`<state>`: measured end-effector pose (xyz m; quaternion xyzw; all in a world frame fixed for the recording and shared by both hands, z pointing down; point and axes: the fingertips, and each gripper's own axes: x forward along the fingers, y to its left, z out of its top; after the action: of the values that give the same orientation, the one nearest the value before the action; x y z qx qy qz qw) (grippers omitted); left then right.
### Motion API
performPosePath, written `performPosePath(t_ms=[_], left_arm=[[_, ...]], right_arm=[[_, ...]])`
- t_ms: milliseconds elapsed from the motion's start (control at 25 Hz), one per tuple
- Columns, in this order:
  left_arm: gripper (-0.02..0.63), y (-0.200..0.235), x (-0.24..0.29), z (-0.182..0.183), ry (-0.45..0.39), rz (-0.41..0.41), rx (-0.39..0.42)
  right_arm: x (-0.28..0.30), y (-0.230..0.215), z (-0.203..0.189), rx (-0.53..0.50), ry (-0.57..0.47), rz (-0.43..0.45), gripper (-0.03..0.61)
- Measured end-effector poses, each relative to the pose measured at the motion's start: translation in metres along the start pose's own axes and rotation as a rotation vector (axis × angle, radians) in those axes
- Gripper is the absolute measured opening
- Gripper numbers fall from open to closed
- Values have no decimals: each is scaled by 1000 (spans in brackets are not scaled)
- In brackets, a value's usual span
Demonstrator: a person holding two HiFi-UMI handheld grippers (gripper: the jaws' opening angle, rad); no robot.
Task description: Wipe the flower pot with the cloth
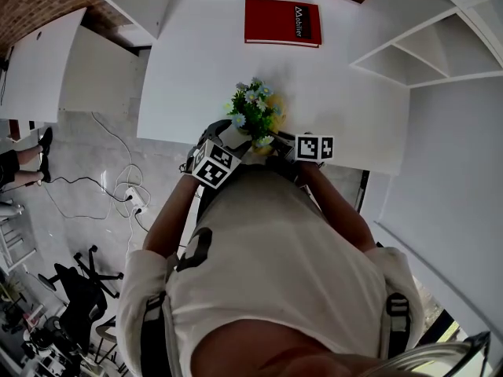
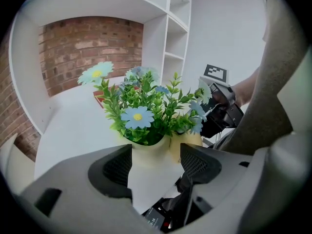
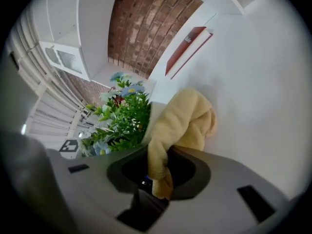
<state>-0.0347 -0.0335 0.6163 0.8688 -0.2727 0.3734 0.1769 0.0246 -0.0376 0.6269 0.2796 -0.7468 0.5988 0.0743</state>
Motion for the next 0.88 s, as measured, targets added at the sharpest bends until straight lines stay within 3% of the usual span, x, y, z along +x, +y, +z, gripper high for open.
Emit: performPosePath(t_ms=[200, 440, 720, 880], left_arm=[[319, -9, 2, 0, 8, -15, -20], [316, -27, 6, 3, -11, -62, 27], [322, 31, -2, -4, 80, 49, 146], [327, 38, 8, 5, 76, 4, 192]], right_arm=[[-6, 0, 5, -71, 14, -39, 101], [-27, 7, 43, -99, -146, -37, 101], [-32, 7, 55, -104, -171, -25, 101], [-29, 5, 53, -99, -171, -31, 101]])
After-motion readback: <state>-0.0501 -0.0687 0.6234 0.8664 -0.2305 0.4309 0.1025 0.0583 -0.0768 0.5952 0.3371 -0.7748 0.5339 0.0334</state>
